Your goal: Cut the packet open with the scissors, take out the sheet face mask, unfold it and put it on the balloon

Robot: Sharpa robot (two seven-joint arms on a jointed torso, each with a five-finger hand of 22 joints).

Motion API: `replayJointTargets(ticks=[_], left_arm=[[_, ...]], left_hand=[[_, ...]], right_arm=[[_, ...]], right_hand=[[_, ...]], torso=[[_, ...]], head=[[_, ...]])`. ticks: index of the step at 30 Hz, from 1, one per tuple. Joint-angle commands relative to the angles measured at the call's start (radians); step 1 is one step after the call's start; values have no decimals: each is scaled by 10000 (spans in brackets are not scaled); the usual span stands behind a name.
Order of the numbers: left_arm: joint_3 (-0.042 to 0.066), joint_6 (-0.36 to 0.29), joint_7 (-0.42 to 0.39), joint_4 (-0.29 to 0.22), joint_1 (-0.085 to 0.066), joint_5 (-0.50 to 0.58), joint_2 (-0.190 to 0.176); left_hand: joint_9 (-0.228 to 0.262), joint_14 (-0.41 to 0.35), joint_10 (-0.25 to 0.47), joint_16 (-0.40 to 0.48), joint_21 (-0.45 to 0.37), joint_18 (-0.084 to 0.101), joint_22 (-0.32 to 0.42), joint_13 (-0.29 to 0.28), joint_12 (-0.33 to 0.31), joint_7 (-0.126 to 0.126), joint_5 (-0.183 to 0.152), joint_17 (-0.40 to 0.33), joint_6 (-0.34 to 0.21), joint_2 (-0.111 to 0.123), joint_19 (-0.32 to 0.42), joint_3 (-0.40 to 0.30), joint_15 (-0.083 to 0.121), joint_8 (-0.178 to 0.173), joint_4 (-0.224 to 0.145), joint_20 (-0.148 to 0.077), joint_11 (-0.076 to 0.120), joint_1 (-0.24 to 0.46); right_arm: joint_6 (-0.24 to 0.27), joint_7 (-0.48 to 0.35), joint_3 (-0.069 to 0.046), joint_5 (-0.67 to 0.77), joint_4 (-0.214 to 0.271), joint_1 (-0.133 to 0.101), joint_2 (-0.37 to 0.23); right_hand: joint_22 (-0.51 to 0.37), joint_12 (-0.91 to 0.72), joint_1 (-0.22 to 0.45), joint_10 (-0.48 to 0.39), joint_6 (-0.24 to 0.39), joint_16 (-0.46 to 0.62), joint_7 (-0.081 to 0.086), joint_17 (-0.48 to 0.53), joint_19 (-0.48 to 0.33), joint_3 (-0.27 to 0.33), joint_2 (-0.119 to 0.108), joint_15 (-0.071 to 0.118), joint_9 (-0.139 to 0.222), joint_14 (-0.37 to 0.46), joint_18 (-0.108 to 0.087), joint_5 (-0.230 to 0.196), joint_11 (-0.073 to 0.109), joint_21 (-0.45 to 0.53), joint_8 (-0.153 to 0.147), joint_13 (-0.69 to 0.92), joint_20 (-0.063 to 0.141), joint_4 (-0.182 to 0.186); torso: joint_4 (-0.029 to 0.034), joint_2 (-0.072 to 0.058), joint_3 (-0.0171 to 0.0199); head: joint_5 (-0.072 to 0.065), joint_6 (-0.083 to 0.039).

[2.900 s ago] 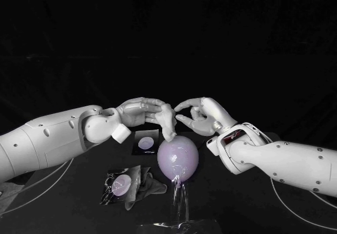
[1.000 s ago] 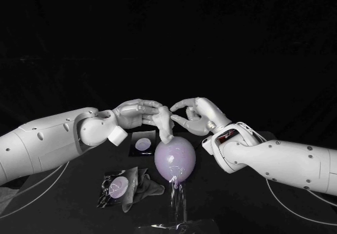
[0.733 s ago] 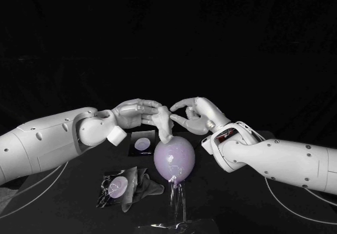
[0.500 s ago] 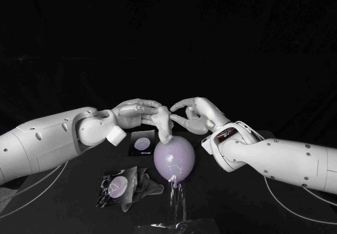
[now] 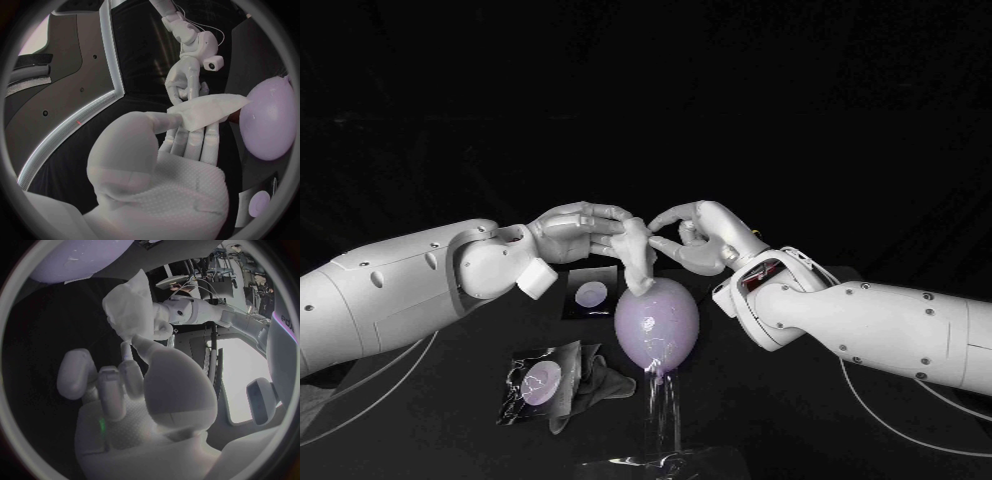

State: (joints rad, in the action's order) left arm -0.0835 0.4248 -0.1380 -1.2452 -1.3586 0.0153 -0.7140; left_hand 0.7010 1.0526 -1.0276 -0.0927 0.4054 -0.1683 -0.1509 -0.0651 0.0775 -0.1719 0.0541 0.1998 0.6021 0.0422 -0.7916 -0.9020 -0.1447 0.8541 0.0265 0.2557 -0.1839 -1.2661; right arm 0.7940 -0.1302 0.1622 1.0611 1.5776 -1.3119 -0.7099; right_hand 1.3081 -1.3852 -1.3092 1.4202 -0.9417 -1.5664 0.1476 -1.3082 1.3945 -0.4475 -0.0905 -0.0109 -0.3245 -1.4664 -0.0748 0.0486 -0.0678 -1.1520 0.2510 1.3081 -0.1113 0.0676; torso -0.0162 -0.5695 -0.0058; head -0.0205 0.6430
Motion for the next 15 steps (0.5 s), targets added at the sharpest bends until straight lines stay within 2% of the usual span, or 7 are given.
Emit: replayJointTargets(ticks=[1,15], left_arm=[[12,252,-170,-20,-8,18,10],[12,312,-133,-18,-8,17,10]], left_hand=[[8,57,-75,6,-1,-141,12,5,-34,-627,-35,15,113,-41,-77,-20,46,102,62,-3,16,-57],[6,56,-73,8,-6,-140,17,7,-39,-624,-36,16,110,-59,-74,-32,47,120,85,-1,17,-51]], right_arm=[[-403,-110,-6,-163,29,-5,-4],[-437,-422,-6,-356,72,-5,-30]], right_hand=[[1547,-63,-42,76,-88,-43,22,-2626,17,-82,126,86,9,-1044,-63,-5,-8,-11,-42,1105,39,6],[1566,-112,-40,111,-126,-43,11,-2626,43,-116,242,92,8,-1044,-48,-5,-1,-85,-25,1144,45,38]], torso=[[-2,3,2],[0,-2,1]], head=[[-3,-1],[-22,12]])
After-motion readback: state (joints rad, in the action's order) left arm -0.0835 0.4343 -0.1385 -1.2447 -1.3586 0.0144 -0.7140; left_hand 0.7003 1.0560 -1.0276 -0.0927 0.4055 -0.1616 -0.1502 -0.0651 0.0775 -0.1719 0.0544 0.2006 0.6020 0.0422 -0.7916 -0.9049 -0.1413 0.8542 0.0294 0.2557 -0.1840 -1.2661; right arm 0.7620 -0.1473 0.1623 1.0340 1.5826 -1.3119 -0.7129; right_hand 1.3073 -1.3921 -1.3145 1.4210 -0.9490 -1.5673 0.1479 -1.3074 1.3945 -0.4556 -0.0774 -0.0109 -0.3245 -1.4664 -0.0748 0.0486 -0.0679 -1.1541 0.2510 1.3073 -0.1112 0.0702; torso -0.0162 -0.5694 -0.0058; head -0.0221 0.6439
